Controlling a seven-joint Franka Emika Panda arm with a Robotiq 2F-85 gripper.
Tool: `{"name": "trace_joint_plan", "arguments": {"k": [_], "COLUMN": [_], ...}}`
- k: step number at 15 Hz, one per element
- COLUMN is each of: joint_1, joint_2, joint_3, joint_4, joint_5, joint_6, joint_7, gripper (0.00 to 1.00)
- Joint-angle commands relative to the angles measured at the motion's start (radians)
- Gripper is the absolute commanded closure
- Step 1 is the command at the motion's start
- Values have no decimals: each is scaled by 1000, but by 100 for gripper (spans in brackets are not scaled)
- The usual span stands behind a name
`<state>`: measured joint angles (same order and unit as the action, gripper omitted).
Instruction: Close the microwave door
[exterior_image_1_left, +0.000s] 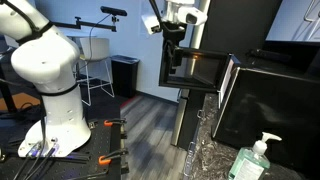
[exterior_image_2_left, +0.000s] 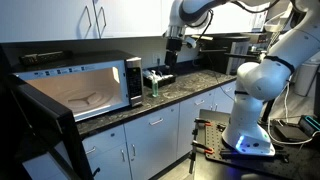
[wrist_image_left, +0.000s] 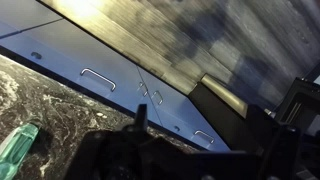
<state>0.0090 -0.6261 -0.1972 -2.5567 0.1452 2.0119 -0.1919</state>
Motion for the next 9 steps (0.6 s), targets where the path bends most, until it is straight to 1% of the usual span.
{"name": "trace_joint_plan", "arguments": {"k": [1, 3, 5, 7, 9], "joint_1": [-18, 3, 34, 67, 106], "joint_2": [3, 39, 95, 162, 255], "joint_3": [15, 18, 39, 67, 94], "joint_4": [2, 35, 92, 158, 245], "joint_5": [10, 7, -1, 3, 16], "joint_6": [-4, 22, 41, 68, 99], "joint_7": [-9, -47, -95, -130, -160], "gripper": [0, 0, 0, 0, 0]}}
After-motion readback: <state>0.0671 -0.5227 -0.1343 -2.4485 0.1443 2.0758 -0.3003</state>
